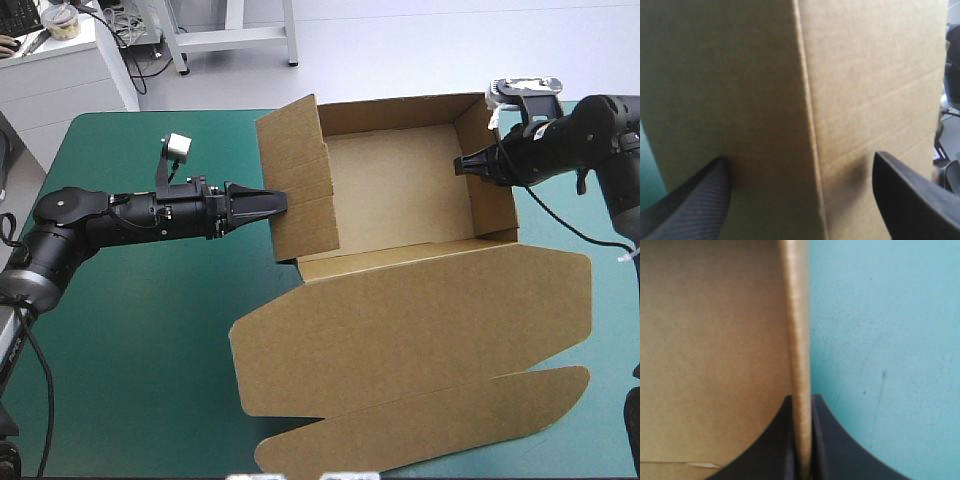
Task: Fold the box
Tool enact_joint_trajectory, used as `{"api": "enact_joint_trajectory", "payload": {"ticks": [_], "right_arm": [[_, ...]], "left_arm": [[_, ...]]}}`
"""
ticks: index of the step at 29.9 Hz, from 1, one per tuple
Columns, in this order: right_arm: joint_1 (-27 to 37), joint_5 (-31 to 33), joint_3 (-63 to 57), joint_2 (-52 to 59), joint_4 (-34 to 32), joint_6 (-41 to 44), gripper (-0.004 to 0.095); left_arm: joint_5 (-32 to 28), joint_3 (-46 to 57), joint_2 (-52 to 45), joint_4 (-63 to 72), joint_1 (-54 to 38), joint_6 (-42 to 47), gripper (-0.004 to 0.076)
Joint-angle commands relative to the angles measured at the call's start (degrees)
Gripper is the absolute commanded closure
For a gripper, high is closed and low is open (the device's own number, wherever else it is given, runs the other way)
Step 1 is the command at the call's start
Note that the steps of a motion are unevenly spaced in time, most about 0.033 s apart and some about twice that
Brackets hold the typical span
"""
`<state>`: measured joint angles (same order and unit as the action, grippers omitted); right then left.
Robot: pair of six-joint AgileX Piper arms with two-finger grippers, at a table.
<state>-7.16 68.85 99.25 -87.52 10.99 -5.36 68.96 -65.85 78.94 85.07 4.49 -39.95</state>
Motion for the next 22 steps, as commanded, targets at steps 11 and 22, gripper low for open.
{"api": "enact_joint_trajectory", "payload": {"ticks": [11, 22], "right_arm": [[-11.61, -7.53, 1.44, 2.17, -8.32, 9.34, 0.0920], [-17.33, -10.99, 1.44, 2.17, -11.85, 14.40, 0.0920]], "left_arm": [[2.18, -2.48, -2.03, 2.80, 0.63, 1.58, 0.0168], [-13.38, -10.27, -5.82, -29.67, 8.50, 22.88, 0.0197]]}}
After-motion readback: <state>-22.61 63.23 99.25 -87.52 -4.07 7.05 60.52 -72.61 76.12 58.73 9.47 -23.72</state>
